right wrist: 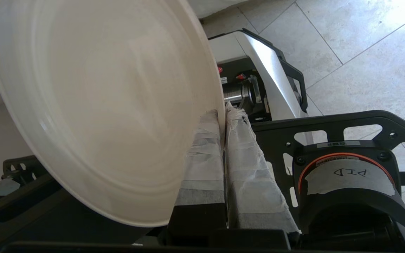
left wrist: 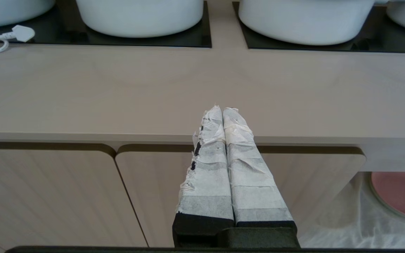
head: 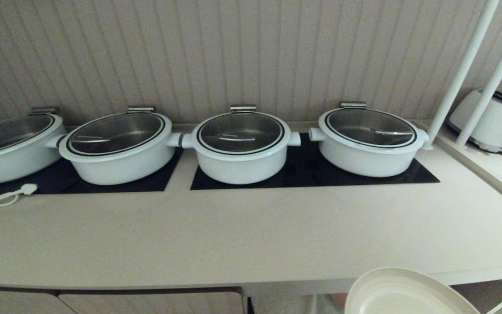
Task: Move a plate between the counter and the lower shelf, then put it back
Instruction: Put the plate in the cupboard
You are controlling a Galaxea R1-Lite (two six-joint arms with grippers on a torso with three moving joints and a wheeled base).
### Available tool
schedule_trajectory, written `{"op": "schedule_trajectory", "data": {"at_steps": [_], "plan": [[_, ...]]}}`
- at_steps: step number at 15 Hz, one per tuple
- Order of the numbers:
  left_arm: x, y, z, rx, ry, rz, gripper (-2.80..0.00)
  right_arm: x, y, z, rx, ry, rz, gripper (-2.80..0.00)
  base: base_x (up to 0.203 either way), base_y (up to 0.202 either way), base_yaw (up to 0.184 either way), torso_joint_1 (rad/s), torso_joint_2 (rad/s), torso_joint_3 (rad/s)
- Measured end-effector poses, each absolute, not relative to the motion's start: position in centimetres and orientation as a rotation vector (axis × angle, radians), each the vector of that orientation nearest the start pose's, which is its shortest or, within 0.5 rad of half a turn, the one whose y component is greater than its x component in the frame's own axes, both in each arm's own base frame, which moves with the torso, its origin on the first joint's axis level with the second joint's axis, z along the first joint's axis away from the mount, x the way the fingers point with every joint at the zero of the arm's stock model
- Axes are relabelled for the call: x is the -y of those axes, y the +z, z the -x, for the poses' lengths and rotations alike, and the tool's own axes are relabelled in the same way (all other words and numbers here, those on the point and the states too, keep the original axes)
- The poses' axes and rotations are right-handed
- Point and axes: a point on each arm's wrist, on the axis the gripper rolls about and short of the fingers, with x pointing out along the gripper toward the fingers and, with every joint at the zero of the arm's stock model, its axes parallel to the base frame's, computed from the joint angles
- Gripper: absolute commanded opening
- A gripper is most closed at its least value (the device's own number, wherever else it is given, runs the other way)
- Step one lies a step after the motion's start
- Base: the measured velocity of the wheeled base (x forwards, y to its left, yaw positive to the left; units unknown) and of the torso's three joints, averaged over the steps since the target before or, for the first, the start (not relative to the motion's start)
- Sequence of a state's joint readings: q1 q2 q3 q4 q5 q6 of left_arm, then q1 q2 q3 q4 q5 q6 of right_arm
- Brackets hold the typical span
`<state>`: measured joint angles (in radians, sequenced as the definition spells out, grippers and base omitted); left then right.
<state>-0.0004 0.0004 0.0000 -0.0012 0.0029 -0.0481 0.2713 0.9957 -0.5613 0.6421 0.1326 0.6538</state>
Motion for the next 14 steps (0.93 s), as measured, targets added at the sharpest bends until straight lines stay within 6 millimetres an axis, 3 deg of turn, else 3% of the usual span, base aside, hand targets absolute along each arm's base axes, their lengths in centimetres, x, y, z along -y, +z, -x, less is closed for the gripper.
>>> {"op": "schedule_trajectory", "data": {"at_steps": [14], "plan": [[-0.01, 7.56, 2.28, 0.001, 0.003, 0.048, -2.8, -2.51, 16.17, -7.42, -1.141, 0.004, -0.527, -2.8, 0.0, 0.0, 0.0, 0.0, 0.0, 0.0]]}}
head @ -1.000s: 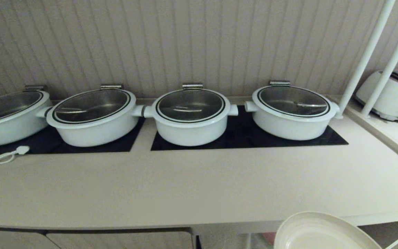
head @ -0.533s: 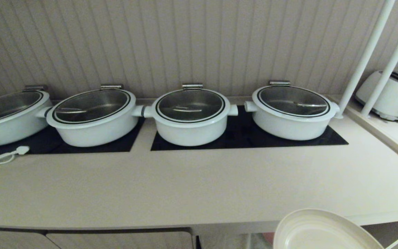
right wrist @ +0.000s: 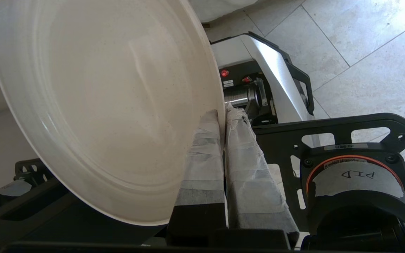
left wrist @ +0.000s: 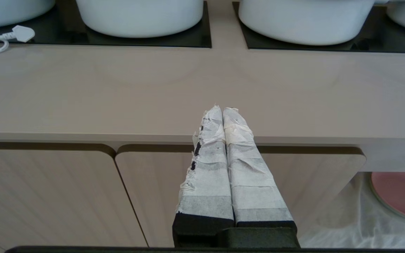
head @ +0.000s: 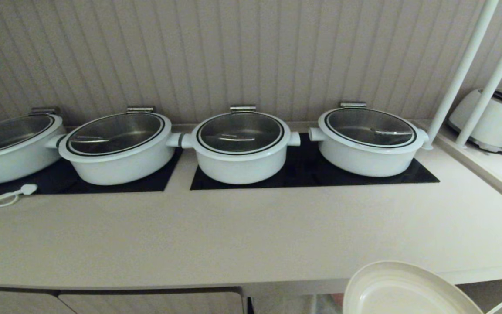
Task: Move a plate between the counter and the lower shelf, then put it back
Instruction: Put the plate in the cupboard
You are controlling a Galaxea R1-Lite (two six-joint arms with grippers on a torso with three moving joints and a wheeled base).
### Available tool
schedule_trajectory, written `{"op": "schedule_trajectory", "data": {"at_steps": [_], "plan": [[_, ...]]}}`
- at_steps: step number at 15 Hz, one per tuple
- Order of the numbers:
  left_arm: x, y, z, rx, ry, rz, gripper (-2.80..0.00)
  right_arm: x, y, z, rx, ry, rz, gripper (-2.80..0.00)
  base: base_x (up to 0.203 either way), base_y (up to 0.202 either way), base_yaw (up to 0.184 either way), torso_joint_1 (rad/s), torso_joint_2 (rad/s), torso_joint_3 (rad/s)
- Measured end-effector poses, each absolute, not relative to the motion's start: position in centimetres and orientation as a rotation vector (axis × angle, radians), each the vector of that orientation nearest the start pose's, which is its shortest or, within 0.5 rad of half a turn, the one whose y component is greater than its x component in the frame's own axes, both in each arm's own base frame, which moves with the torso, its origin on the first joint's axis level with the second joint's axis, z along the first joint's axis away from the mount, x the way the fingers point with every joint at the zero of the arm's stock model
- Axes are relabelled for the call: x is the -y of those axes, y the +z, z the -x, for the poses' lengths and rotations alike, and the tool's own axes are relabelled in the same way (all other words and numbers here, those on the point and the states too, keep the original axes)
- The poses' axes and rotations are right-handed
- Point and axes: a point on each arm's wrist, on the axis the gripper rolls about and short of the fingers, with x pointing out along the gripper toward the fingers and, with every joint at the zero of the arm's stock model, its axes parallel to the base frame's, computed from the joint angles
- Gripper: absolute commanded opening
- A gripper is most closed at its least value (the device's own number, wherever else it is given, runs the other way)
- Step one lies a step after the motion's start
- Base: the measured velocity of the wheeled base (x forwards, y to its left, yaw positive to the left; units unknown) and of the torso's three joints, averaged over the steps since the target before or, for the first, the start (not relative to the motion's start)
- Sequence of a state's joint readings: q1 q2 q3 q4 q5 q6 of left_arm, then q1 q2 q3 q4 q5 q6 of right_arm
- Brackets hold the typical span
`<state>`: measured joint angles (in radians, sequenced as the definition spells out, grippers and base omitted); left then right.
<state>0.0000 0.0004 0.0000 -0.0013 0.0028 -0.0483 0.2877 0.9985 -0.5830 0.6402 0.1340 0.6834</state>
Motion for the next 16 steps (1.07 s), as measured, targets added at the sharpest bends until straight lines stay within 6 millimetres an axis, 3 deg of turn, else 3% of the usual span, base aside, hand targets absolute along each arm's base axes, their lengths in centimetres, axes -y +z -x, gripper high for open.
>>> {"op": "schedule_trajectory", "data": {"at_steps": [16], "plan": [[-0.01, 7.56, 2.28, 0.001, 0.003, 0.048, -2.8, -2.47, 16.06, -7.33, -1.145, 0.001, -0.528, -2.8, 0.0, 0.0, 0.0, 0.0, 0.0, 0.0]]}}
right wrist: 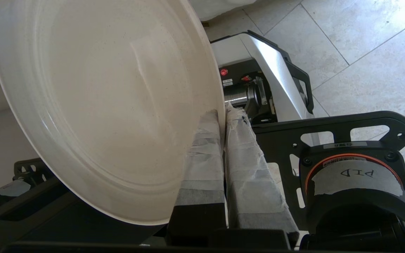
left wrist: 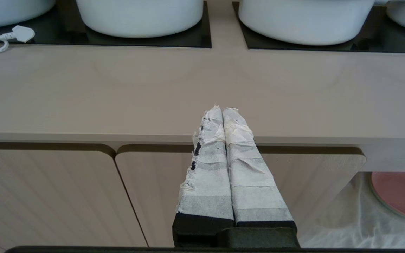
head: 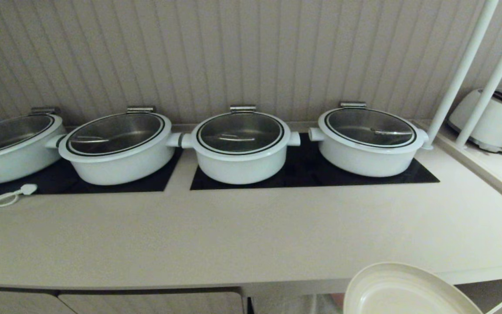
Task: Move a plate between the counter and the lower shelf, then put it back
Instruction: Put the plate in the cupboard
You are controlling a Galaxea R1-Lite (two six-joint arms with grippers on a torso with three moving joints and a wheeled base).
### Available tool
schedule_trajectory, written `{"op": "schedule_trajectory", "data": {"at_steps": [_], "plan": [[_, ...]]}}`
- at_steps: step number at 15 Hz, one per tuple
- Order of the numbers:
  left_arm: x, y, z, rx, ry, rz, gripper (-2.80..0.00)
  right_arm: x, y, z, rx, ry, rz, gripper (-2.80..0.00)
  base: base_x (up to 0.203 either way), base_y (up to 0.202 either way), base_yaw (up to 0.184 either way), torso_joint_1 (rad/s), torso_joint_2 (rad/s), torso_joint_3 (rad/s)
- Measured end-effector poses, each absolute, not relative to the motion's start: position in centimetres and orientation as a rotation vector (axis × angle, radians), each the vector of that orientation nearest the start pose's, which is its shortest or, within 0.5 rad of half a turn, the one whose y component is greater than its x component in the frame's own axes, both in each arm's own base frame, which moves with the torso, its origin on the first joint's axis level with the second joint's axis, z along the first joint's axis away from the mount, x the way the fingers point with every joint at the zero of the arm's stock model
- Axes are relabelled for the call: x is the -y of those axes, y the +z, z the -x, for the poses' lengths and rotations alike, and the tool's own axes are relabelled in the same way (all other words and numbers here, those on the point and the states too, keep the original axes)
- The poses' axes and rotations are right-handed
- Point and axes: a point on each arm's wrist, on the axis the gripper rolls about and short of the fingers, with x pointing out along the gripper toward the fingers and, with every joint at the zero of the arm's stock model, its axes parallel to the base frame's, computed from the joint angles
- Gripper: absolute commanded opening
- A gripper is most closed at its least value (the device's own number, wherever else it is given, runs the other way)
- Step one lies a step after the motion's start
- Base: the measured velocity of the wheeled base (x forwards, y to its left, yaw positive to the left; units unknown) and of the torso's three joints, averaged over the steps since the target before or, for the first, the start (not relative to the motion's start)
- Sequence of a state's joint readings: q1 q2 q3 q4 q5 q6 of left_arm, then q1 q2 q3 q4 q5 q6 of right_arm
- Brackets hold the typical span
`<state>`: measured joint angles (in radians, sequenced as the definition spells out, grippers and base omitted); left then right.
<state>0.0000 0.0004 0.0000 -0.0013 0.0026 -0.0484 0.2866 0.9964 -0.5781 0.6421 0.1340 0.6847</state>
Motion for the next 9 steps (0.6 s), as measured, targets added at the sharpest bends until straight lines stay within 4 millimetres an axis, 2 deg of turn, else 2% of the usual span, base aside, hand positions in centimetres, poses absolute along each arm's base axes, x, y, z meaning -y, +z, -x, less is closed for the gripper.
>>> {"op": "schedule_trajectory", "data": {"at_steps": [9], "plan": [[-0.01, 7.56, 2.28, 0.001, 0.003, 0.048, -2.8, -2.53, 16.09, -7.36, -1.148, 0.005, -0.525, -2.8, 0.0, 0.0, 0.0, 0.0, 0.0, 0.0]]}}
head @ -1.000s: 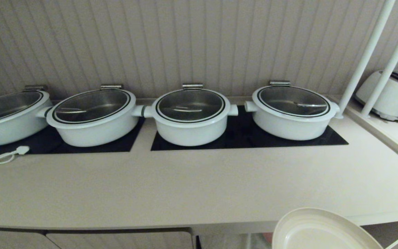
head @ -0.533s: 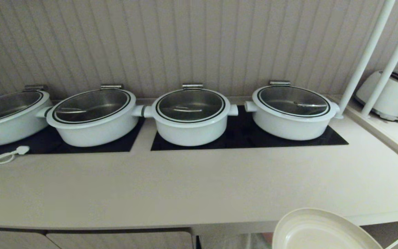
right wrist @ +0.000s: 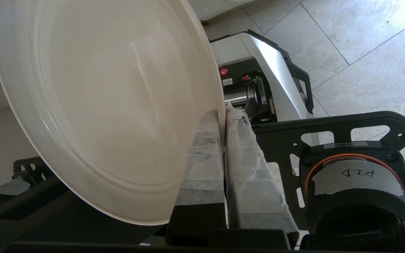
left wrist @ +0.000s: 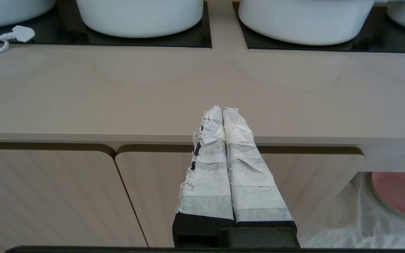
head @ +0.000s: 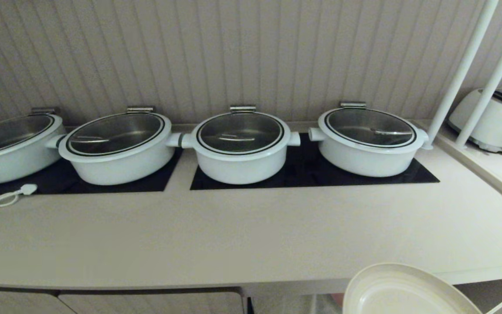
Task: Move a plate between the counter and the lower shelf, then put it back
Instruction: Put the plate in the cupboard
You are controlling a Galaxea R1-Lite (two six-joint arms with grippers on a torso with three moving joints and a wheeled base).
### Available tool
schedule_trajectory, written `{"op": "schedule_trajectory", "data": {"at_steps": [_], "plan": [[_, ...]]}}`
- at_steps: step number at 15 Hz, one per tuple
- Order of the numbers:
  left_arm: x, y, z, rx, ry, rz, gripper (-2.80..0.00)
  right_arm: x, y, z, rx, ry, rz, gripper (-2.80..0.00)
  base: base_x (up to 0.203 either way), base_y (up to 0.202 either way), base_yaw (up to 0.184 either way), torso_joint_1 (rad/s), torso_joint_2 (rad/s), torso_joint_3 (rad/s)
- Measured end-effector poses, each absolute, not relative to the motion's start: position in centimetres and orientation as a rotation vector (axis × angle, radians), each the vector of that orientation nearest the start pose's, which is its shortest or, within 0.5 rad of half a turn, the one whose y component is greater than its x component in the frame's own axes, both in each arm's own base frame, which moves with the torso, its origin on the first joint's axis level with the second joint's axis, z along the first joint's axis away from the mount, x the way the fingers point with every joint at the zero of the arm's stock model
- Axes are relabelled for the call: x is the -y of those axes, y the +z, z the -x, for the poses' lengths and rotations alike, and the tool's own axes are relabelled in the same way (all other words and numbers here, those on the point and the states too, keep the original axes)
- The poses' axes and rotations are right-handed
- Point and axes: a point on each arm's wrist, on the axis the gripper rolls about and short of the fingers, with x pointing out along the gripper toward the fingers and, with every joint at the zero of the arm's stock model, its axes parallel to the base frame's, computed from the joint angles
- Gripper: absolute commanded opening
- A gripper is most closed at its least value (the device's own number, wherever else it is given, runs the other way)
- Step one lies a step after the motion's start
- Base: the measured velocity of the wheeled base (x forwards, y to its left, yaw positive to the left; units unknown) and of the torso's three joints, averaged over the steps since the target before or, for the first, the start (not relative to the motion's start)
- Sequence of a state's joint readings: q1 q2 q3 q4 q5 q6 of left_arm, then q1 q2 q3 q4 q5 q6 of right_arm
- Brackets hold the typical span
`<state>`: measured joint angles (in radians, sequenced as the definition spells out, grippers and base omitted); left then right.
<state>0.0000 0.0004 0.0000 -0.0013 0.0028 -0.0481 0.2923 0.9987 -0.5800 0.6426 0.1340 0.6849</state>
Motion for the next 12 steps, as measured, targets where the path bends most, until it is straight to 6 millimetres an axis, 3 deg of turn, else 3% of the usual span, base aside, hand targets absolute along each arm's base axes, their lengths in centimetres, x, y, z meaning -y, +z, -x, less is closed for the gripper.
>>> {"op": "schedule_trajectory", "data": {"at_steps": [12], "plan": [[-0.01, 7.56, 2.28, 0.001, 0.003, 0.049, -2.8, -2.62, 16.01, -7.31, -1.154, 0.009, -0.528, -2.8, 0.0, 0.0, 0.0, -0.123, 0.27, 0.137]]}}
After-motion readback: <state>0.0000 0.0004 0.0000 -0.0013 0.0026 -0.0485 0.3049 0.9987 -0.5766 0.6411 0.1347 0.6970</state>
